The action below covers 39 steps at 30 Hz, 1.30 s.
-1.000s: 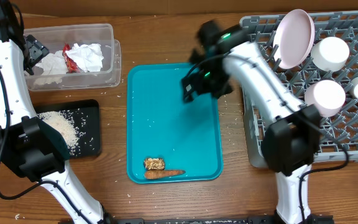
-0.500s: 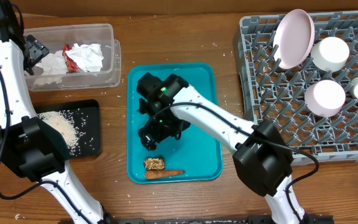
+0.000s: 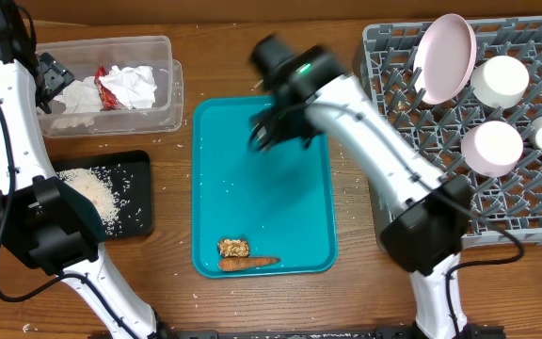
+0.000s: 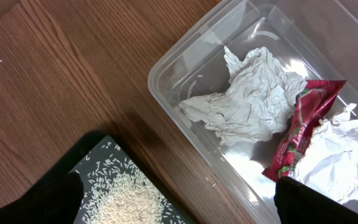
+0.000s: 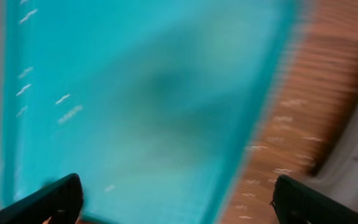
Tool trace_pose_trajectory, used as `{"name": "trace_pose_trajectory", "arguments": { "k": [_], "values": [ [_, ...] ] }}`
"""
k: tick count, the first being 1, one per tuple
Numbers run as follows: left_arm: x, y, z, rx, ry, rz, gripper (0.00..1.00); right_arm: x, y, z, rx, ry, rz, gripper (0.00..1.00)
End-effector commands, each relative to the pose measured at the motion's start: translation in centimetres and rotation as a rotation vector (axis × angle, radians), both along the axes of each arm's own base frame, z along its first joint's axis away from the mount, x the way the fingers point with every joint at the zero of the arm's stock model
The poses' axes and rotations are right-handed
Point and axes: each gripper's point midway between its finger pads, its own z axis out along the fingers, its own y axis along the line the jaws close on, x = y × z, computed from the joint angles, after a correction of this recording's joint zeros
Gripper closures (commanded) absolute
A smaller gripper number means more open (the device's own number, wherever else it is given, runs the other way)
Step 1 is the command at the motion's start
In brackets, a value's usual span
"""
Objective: Sort waste into correct bins and load items into the dishwasher
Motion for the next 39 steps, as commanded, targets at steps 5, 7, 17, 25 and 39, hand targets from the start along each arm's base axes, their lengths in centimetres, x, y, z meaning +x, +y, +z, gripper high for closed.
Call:
{"name": "trace_pose_trajectory", "arguments": {
  "k": [5,7,17,25,39],
  "values": [
    [-0.1,-0.4,1.9,0.011,-0.046,0.008,0.00,4.2,-11.9,3.2,-0.018,-0.039,-0.334,0.00],
    [-0.1,-0.4,1.9,0.011,-0.046,0.008,0.00,4.2,-13.6,3.7,0.032,-0.012,-0.386,0.00],
    [-0.1,-0.4,1.9,0.011,-0.046,0.008,0.00,2.5,-21.6,11.6,0.112,-0.182,-0.566,0.00],
    [-0.1,-0.4,1.9,0.011,-0.046,0.008,0.00,-1.0,-32.1,16.7,0.020,-0.350,-0.819,0.00],
    [-0.1,-0.4,1.9,0.011,-0.046,0.008,0.00,-6.2,-44.5,16.6,0.087,-0.349,-1.186,0.00]
  ]
}}
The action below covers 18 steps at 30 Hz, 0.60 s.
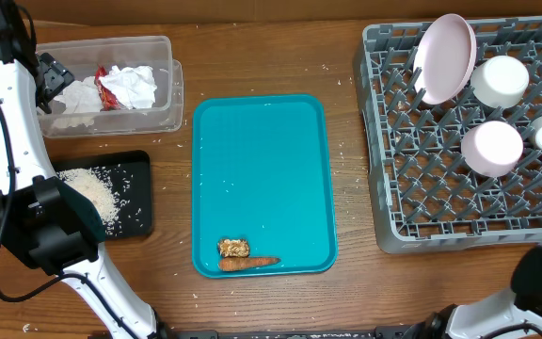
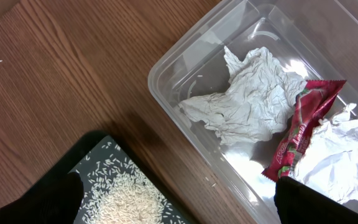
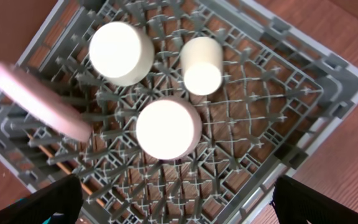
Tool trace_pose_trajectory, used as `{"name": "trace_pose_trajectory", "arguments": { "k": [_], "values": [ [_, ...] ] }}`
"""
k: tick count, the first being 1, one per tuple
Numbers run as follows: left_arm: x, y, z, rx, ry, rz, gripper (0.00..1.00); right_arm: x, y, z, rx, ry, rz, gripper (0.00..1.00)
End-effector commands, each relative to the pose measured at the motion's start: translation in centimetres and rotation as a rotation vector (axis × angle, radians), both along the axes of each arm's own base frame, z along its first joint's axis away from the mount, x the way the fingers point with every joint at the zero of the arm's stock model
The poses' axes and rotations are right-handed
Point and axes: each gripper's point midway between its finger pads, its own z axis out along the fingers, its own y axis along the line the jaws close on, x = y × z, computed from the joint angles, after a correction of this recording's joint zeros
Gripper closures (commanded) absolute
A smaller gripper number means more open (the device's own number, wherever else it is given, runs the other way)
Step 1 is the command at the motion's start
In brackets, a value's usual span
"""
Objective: Sort waste into correct bins and load items into the dishwasher
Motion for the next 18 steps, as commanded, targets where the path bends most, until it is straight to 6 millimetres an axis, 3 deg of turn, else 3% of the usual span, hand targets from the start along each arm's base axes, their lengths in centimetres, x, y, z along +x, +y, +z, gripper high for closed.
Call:
{"name": "trace_pose_trajectory", "arguments": {
  "k": [1,18],
  "values": [
    [-0.06,-0.38,1.92,0.011,-0.046,0.008,0.00,-0.40,-0.52,0.61,0.020,-0.036,-0.018,0.00],
    [0.15,-0.49,1.94,0.003,-0.057,0.008,0.00,-0.65,-0.89,0.61,0.020,-0.036,-0.030,0.00]
  ]
}}
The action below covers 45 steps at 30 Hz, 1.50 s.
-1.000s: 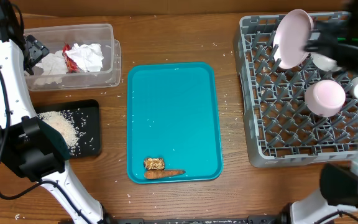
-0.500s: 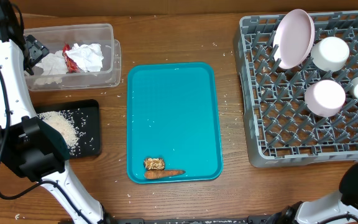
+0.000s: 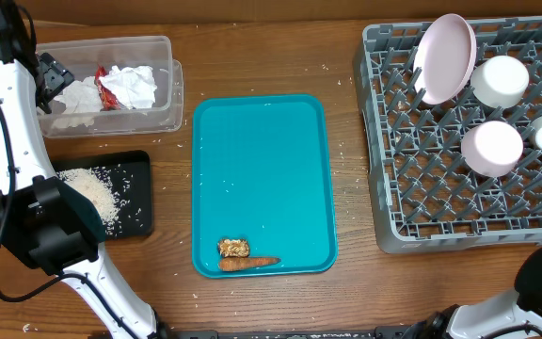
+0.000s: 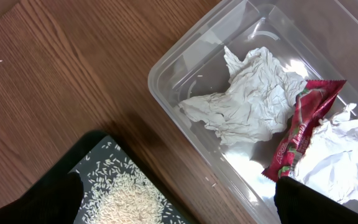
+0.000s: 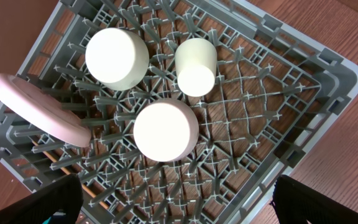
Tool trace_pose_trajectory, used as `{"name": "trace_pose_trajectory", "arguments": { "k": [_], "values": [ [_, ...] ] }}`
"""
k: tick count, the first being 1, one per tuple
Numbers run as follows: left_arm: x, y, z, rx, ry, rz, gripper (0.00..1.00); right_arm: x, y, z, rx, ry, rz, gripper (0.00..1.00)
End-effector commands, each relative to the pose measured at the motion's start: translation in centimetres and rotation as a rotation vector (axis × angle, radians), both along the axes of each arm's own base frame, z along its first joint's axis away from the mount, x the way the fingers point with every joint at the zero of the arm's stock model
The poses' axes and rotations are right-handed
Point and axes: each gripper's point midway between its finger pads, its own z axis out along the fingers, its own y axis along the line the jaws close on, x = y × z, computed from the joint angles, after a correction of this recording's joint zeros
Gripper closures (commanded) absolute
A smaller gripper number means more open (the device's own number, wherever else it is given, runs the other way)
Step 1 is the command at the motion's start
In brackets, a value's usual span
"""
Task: Sort waste into correct bins and load items into the dishwasher
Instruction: 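Reach the left gripper over the teal tray toward the fried food, then lower the left gripper onto the fried food piece and grasp it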
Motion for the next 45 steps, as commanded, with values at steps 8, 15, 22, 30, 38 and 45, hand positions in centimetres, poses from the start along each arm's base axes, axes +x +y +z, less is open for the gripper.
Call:
{"name": "trace_pose_trajectory", "arguments": {
  "k": [8,15,22,30,38,45],
  "values": [
    [1.9,-8.9,1.0,-0.467,-0.165,-0.143,0.00,0.0,0.1,0.6,-0.007,-0.019,0.002,0.00],
    [0.4,-17.0,2.0,-0.730,-0.131,-0.524,0.00,0.0,0.1,0.6,-0.007,-0.019,0.002,0.00],
    [-4.1,-20.9,0.1,-0.678,0.160,-0.568,0.00,0.0,0.1,0.6,-0.007,-0.019,0.002,0.00],
    [-6.1,-27.6,-0.1,-0.645,0.306,-0.723,0.00,0.0,0.1,0.6,-0.007,-0.019,0.002,0.00],
    [-8.5,-31.5,-0.8,-0.502,0.427,-0.826,0.00,0.0,0.1,0.6,-0.007,-0.019,0.002,0.00],
    [-14.8,-31.7,-1.7,-0.507,0.556,-0.789,0.00,0.0,0.1,0.6,-0.007,-0.019,0.002,0.00]
  ]
}}
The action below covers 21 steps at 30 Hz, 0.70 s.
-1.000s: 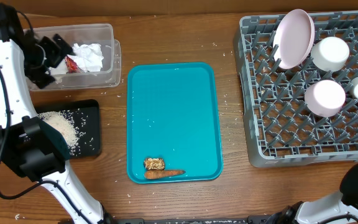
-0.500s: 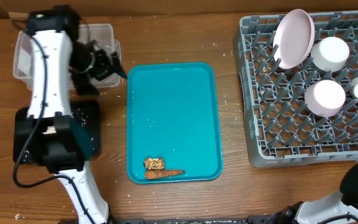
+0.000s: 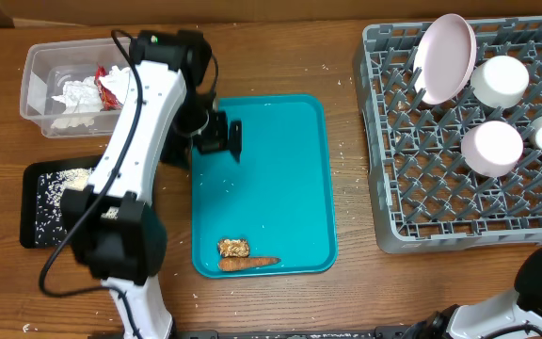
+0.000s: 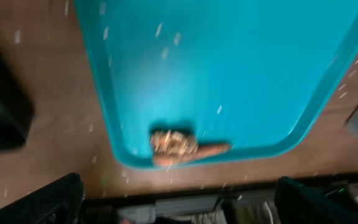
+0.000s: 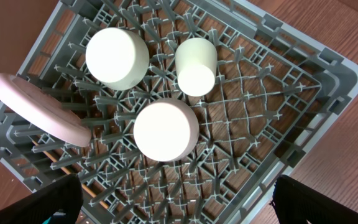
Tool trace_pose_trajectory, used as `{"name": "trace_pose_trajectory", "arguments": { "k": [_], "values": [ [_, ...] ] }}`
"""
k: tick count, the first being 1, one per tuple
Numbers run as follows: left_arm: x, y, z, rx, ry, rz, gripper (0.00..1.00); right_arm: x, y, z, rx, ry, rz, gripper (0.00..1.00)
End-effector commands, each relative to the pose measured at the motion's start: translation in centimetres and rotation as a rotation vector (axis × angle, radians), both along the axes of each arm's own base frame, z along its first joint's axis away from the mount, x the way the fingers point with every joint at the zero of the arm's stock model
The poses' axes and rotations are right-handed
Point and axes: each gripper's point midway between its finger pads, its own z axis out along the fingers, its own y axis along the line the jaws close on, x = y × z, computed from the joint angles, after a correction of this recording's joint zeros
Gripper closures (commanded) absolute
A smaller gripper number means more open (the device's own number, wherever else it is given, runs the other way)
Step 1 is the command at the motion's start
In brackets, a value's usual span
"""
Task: Sort waste into correct bins and load items into the dishwasher
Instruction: 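Lower the left gripper onto the fried food piece and grasp it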
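Observation:
My left gripper [image 3: 222,138] hangs open over the top left part of the teal tray [image 3: 280,169]. Its blurred wrist view looks down the tray [image 4: 241,68] to a brown food lump [image 4: 171,142] and a carrot piece [image 4: 211,149] at the near edge; nothing lies between its fingers [image 4: 42,199]. Overhead, the lump [image 3: 233,248] and the carrot [image 3: 248,264] lie at the tray's front. My right gripper [image 5: 173,208] is open high above the grey dish rack [image 5: 303,112], which holds a pink plate [image 5: 36,109] and white cups [image 5: 165,129].
A clear bin [image 3: 40,71] with crumpled paper and a red wrapper stands at the back left. A black tray [image 3: 36,221] with rice lies in front of it. The dish rack [image 3: 393,188] fills the right side. Rice grains are scattered on the wood.
My left arm has moved from above the clear bin to over the teal tray's top left, its camera now on the food scraps. The right gripper has not moved.
At first my right gripper was over the teal tray and my left one hung open above the clear bin. Then the right arm was back high over the dish rack and stayed there. Now the left gripper is open over the tray; the scraps have not moved.

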Motion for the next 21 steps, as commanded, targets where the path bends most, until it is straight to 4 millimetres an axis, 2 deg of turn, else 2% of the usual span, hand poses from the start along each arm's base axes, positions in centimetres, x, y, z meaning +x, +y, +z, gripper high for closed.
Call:
{"name": "trace_pose_trajectory", "arguments": {
  "k": [1,7,15,21],
  "values": [
    [-3.0,1.3,0.7,0.053,0.018,0.045,0.00,0.0,0.1,0.6,-0.008,-0.019,0.002,0.00],
    [-6.2,1.3,-2.1,0.058,0.069,0.027,0.00,0.0,0.1,0.6,-0.008,-0.019,0.002,0.00],
    [-9.6,-2.2,-8.9,0.000,0.131,-0.071,0.02,0.0,0.1,0.6,-0.008,-0.019,0.002,0.00],
    [-11.0,-4.0,-11.7,-0.002,0.100,-0.170,0.04,0.0,0.1,0.6,-0.008,-0.019,0.002,0.00]
  ]
}}
